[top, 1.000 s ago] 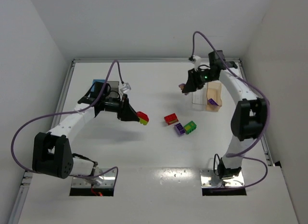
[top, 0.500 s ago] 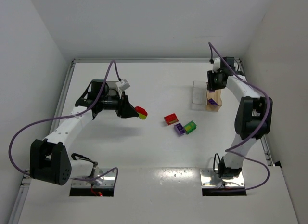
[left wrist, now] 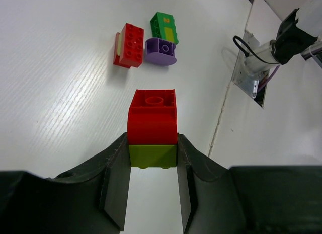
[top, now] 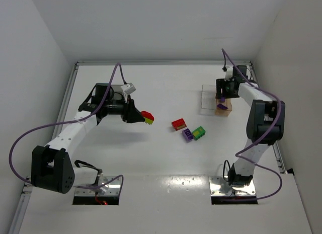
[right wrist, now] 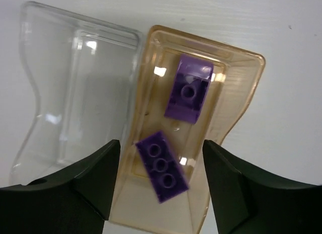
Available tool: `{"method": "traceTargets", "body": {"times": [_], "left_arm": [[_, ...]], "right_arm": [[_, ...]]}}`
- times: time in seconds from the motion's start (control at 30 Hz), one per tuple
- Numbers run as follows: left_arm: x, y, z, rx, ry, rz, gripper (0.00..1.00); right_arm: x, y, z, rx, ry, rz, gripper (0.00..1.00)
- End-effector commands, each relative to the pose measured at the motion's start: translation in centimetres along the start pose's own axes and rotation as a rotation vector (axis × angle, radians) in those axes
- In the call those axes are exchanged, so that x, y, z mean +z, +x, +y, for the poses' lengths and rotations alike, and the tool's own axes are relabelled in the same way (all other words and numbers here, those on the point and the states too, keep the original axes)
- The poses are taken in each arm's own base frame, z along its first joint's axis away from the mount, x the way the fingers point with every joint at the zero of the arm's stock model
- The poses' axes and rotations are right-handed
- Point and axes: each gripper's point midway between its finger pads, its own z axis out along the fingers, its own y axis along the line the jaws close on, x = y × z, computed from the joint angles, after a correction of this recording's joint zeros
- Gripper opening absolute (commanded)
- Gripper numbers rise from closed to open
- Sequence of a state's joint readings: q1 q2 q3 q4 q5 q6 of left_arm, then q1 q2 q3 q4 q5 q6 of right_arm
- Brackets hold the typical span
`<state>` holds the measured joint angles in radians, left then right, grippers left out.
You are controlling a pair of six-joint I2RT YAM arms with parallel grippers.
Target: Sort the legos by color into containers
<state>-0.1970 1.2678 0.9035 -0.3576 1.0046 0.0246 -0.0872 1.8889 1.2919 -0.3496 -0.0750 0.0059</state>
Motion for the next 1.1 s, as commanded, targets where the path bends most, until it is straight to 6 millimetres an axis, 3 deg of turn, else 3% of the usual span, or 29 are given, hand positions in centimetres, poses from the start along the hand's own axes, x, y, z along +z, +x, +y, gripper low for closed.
{"method": "traceTargets", "body": {"times": [0.0,0.03,0.1,0.13,0.2,0.23,0.3,0.43,0.53,0.67,0.77,0.9,1.07], "left_arm": [[-0.1,-1.1,-0.7,0.053,0.027,-0.027,0.14],[-0.1,-1.1,-1.2,0.054,0.052,-0.029,0.14],[-0.1,-1.3,-1.7,0.062,0.085,-0.037,0.14],[-0.1,-1.3,-2.0,0.071,0.102,-0.039,0.14],[-0.2,-1.4,-2.8,0.072,0.147,-0.043,0.14],[-0.1,-1.0,-2.8,0.061,0.165,-0.035,0.14],[0.1,-0.7,-3.7,0.055,0.218,-0.025,0.14],[0.1,-1.2,-4.8,0.068,0.275,-0.027,0.14],[0.4,-1.1,-5.4,0.067,0.304,-0.015,0.14],[0.8,-1.1,-4.9,0.042,0.305,-0.003,0.14],[1.0,-1.5,-4.7,0.039,0.315,-0.002,0.14],[1.4,-1.4,-4.2,0.025,0.327,0.009,0.14],[1.8,-1.7,-4.0,0.024,0.344,0.017,0.14]], "right_arm": [[-4.2,-5.0,2.7,-0.004,-0.154,-0.190,0.68],[-6.1,-5.9,5.3,-0.023,-0.297,-0.231,0.68],[-8.9,-7.4,8.4,-0.046,-0.508,-0.272,0.68],[-11.3,-7.6,11.8,-0.077,-0.713,-0.288,0.68],[-13.4,-7.4,15.8,-0.102,-0.953,-0.232,0.68],[-15.7,-7.2,18.2,-0.111,-1.149,-0.216,0.68],[-17.4,-6.2,21.9,-0.120,-1.381,-0.119,0.68],[-18.0,-4.0,26.9,-0.223,-1.480,-0.048,0.68],[-18.8,-2.4,29.9,-0.279,-1.531,-0.006,0.68],[-19.5,-0.6,32.9,-0.342,-1.565,0.049,0.68],[-20.6,0.3,34.5,-0.387,-1.585,0.064,0.68],[-22.1,1.1,35.3,-0.424,-1.596,0.063,0.68],[-22.6,2.6,36.6,-0.462,-1.607,0.092,0.68]]}}
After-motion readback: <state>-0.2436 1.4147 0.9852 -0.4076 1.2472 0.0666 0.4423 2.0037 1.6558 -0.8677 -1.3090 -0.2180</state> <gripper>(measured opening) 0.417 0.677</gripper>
